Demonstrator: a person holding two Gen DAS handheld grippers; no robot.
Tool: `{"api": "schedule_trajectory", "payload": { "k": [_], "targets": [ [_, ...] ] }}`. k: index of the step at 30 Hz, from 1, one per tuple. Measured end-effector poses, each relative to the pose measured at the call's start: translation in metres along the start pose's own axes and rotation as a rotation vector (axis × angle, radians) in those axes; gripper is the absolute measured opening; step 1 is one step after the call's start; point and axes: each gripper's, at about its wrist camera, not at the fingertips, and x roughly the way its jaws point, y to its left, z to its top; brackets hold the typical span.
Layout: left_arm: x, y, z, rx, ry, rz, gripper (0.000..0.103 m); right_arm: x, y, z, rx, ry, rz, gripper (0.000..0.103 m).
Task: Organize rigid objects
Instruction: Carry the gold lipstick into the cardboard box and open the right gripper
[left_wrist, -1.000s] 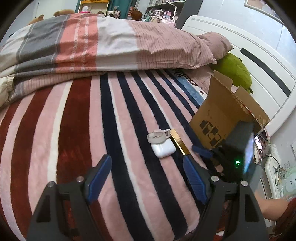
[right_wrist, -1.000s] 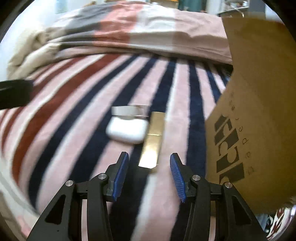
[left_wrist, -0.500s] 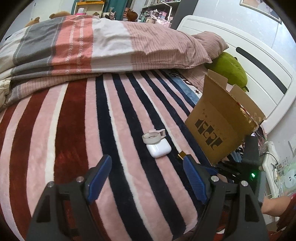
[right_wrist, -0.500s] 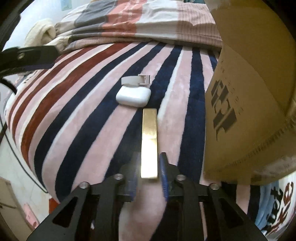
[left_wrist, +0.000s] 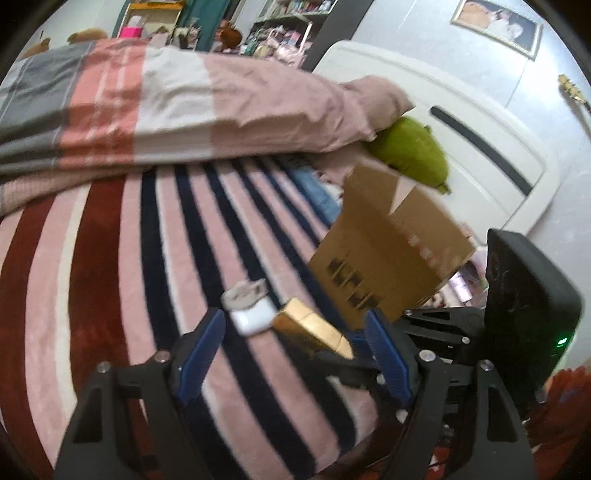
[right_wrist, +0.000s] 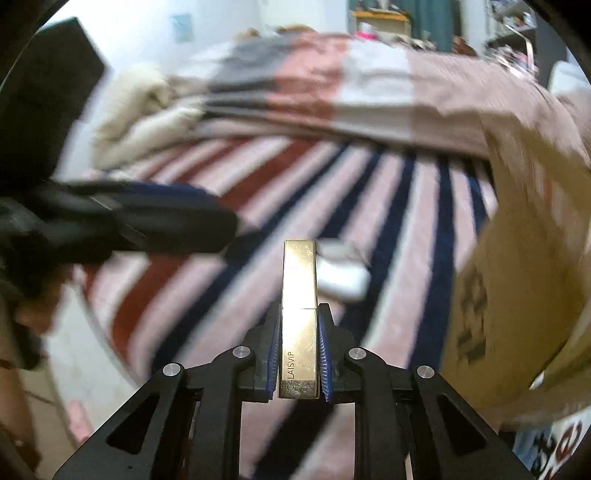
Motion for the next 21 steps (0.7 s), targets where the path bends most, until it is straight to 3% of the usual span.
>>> {"api": "schedule_trajectory", "payload": {
  "k": [4, 6, 13, 17, 21],
  "targets": [
    [-0.011, -0.012, 0.025, 0.005, -0.042, -0.057, 0.042, -0.03, 0.002, 0.033, -0.02, -0.064, 0.076, 0.013],
    [-0.014, -0.021, 0.039, 0.022, -0.06, -0.049, 0.033, -0.044, -0.006, 0.044, -0.008, -0.085, 0.101, 0.013],
    [0.02, -0.064, 0.087, 0.071, -0.03, -0.103, 0.031, -0.082, -0.058, 0.062, 0.032, -0.114, 0.081, 0.013],
    [0.064, -0.095, 0.112, 0.111, 0.067, -0.107, 0.031, -0.095, -0.099, 0.063, 0.09, -0.077, 0.059, 0.013],
    [0.112, -0.119, 0.123, 0.147, 0.212, -0.059, 0.031, -0.092, -0.144, 0.059, 0.178, 0.04, 0.041, 0.013]
  ]
}}
